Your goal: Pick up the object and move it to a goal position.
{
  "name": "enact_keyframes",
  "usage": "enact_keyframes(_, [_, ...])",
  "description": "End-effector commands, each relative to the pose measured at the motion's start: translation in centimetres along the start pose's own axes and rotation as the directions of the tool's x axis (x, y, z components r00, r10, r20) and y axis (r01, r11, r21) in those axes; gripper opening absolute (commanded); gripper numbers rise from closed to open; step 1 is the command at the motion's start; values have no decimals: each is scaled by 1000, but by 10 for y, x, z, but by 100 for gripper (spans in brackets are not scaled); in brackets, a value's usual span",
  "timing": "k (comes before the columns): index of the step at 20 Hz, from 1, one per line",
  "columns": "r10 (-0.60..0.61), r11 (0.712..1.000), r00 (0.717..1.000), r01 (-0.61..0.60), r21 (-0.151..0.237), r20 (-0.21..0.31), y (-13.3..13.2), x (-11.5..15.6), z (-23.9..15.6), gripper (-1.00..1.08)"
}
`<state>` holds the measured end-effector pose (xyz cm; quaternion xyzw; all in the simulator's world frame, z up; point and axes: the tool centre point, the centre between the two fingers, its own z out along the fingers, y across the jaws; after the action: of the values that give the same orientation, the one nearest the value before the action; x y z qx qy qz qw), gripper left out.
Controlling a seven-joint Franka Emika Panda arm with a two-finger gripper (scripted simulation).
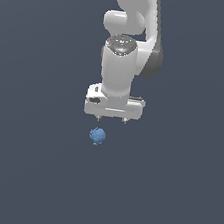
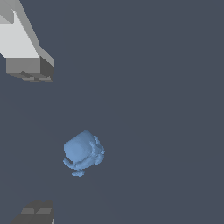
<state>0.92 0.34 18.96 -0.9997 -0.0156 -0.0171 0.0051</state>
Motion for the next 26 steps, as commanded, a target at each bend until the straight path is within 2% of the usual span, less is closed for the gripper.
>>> enact_keyframes(1, [0,1000,1000,0,0,0,0,0,0,100])
enact_keyframes(13, [-58,998,998,59,15,-27,-19,6,-12,100])
enact_keyframes(19, [-70,997,997,71,12,-24,-15,5,-9,100])
enact_keyframes(26, [-140,990,990,140,6,-17,-5,5,5,100])
